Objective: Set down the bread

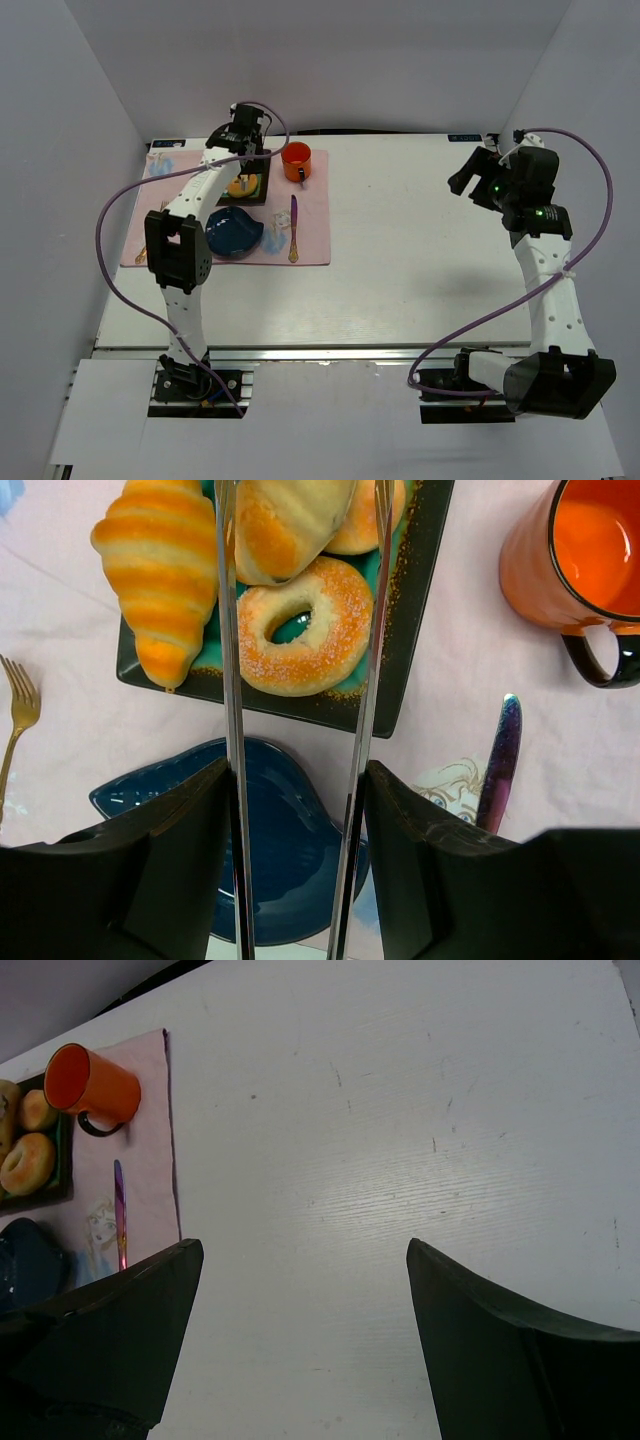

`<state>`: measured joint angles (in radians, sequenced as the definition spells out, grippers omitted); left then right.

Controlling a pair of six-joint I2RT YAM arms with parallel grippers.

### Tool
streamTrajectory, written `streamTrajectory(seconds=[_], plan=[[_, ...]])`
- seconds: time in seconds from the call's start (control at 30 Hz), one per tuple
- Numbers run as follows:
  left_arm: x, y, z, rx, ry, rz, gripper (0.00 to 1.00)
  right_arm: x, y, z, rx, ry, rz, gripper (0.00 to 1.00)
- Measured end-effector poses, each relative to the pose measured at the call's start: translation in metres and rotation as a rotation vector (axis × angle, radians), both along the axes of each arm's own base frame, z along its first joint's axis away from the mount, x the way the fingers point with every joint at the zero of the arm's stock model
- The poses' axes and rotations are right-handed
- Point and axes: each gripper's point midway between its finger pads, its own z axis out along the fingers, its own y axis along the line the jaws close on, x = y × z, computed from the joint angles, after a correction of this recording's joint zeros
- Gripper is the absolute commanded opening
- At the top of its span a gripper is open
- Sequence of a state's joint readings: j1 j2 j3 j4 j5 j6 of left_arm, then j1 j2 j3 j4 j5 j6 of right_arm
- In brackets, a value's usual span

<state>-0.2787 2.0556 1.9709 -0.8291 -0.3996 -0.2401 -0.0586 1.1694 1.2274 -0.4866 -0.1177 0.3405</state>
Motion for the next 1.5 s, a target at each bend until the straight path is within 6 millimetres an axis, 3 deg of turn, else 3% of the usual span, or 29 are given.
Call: streamTrajectory(seconds=[0.33,0.4,0.7,1.13,1.5], plan=[[0.001,0.001,-0.024,0.017,0.044,0.000,0.62,0.001,0.000,0.000,0.001,-0.005,0.002,0.89],[0.002,0.001,-0.028,0.018,0.050,0.003,0.53,0.001,0.000,-0.002,0.001,-0.002,0.002,0.90],[0.002,0.004,-0.029,0.021,0.054,0.007,0.37,0.000,0.002,-0.012,0.010,0.019,0.011,0.89],[0.001,0.006,-0.003,0.023,0.031,0.009,0.32,-0.001,0.004,-0.017,0.029,0.031,0.009,0.89],[0.001,0.009,0.035,0.034,-0.014,0.002,0.32,-0.002,0.007,-0.022,0.036,0.044,0.017,0.89]])
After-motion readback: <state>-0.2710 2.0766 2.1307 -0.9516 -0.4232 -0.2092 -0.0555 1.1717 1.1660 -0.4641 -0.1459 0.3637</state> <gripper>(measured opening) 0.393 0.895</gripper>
